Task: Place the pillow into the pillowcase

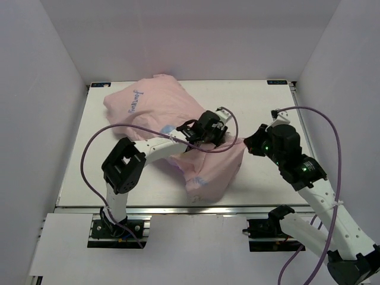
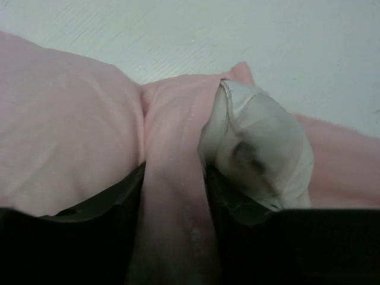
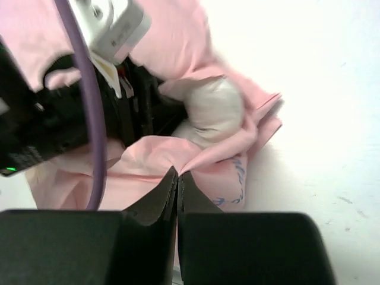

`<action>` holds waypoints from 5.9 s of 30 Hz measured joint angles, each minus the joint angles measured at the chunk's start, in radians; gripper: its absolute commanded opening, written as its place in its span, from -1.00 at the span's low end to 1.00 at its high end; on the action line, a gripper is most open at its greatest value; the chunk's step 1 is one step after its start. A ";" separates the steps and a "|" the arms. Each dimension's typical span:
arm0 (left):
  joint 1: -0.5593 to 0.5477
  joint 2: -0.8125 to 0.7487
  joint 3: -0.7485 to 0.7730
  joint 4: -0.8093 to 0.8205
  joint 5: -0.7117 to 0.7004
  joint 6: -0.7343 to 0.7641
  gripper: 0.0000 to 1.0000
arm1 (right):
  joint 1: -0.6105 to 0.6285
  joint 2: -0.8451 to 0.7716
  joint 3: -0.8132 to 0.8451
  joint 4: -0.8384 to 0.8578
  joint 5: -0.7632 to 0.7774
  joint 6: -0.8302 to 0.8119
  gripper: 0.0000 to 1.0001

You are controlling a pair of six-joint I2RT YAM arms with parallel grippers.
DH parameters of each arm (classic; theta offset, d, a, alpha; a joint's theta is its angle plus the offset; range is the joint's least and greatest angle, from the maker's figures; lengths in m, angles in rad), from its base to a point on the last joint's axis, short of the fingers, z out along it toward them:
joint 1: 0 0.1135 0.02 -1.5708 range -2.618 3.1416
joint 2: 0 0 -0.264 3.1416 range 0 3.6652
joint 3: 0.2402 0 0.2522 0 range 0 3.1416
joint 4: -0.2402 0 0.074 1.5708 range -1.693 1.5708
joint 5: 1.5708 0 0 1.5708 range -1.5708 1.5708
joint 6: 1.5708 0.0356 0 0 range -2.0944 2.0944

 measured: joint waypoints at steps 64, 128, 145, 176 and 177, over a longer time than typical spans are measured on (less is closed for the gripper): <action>0.121 -0.327 -0.214 -0.209 -0.023 -0.203 -0.16 | -0.023 0.524 -0.192 0.486 -0.530 -0.030 -1.00; 0.163 -0.384 -0.220 -0.219 -0.343 -0.400 0.96 | -0.282 0.606 0.488 0.351 -0.735 -0.069 -1.00; 0.163 -0.143 -0.032 -0.135 -0.353 -0.455 0.93 | -0.284 0.766 0.597 -0.008 -0.351 -0.300 0.78; 0.165 -0.193 -0.135 -0.044 -0.315 -0.461 0.90 | -0.101 0.834 0.708 -0.104 -0.250 -0.394 -1.00; 0.166 -0.183 -0.129 -0.039 -0.312 -0.460 0.90 | -0.101 0.818 0.708 -0.087 -0.276 -0.394 -1.00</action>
